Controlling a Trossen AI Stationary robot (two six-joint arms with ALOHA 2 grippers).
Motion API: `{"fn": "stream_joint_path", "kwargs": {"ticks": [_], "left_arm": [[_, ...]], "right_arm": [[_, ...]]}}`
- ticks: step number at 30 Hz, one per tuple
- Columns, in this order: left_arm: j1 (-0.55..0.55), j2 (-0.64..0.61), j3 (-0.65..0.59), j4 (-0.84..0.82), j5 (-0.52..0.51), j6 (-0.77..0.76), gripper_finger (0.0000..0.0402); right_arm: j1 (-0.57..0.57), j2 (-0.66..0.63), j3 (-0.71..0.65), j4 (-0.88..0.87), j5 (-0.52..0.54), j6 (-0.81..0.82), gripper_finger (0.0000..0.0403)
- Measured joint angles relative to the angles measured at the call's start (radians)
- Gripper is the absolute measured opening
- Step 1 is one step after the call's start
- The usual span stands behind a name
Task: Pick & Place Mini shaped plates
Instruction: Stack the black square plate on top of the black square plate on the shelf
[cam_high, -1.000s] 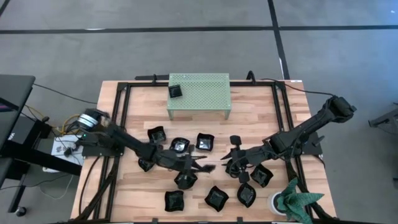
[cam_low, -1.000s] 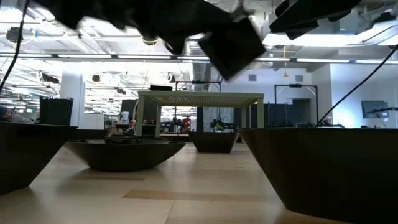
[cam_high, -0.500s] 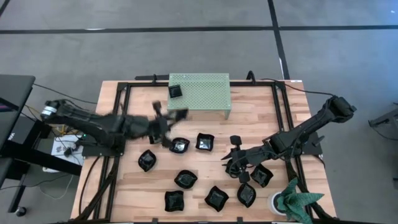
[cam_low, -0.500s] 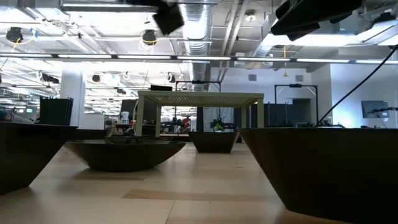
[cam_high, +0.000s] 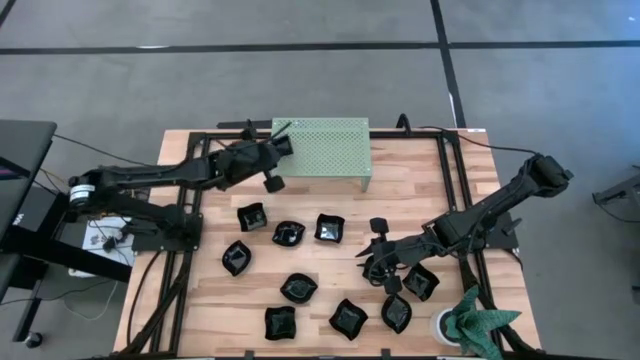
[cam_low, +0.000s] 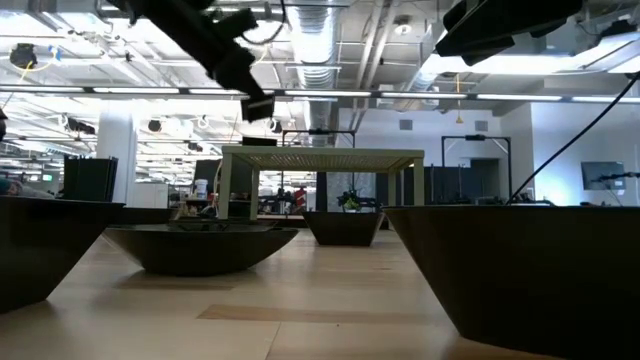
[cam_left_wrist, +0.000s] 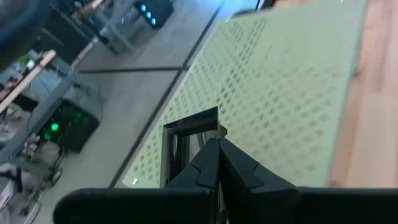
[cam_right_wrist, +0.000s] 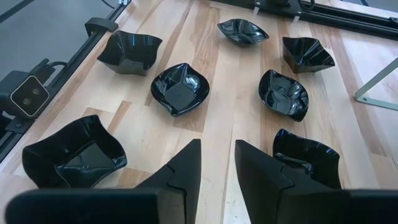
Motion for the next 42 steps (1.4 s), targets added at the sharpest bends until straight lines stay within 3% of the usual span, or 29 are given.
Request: {"fn": "stream_joint_path", "kwargs": {"ticks": [9,24,42], "left_arm": [[0.032,0.090,0.000,0.022,-0.017,0.007,0.0004],[0.062,0.097,0.000,0.023,-0.038,0.035,0.0014],[0.049,0.164,0.000,0.050,-0.050,-0.007,0.0090]], "right_arm": [[0.000,0.000,0.000,-0.003,0.000,0.001,0.0093],[0.000,0.000,0.000,-0.035,-0.001,0.019,0.0093],[0.000,0.000,-0.001,-0.037,-0.003,0.011,0.0093]]}}
